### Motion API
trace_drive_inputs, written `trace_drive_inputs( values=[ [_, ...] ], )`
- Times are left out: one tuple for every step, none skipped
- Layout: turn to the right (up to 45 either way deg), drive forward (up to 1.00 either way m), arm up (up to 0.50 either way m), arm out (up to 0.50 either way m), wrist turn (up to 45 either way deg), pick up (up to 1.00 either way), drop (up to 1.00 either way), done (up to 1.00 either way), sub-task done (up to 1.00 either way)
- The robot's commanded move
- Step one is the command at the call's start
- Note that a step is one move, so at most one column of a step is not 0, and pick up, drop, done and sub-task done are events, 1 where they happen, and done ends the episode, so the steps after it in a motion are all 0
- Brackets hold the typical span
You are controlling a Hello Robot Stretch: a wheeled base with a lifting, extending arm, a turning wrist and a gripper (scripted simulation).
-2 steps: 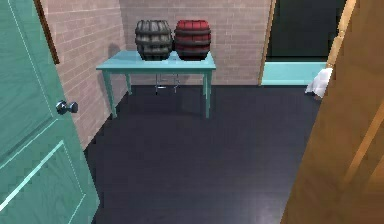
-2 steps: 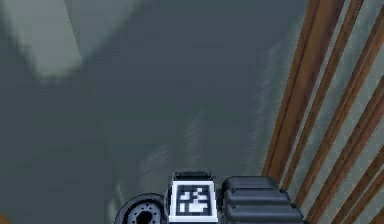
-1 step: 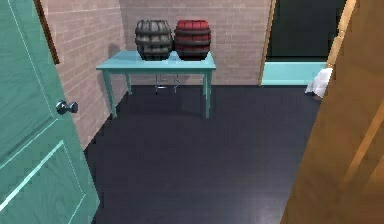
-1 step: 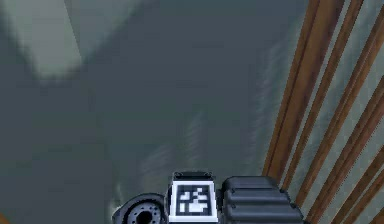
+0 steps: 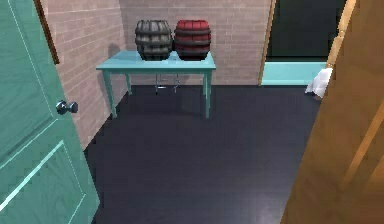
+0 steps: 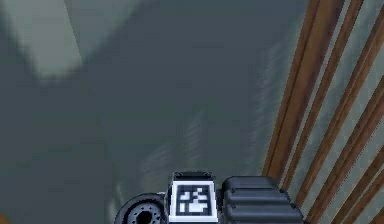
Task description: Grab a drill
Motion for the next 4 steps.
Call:
trace_drive_inputs(
  values=[
    [0.0, 0.00, 0.00, 0.00, 45.0, 0.00, 0.00, 0.00, 0.00],
    [0.0, 0.00, 0.00, 0.00, 45.0, 0.00, 0.00, 0.00, 0.00],
    [0.0, 0.00, 0.00, 0.00, 3.0, 0.00, 0.00, 0.00, 0.00],
    [0.0, 0.00, 0.00, 0.00, -12.0, 0.00, 0.00, 0.00, 0.00]
  ],
)
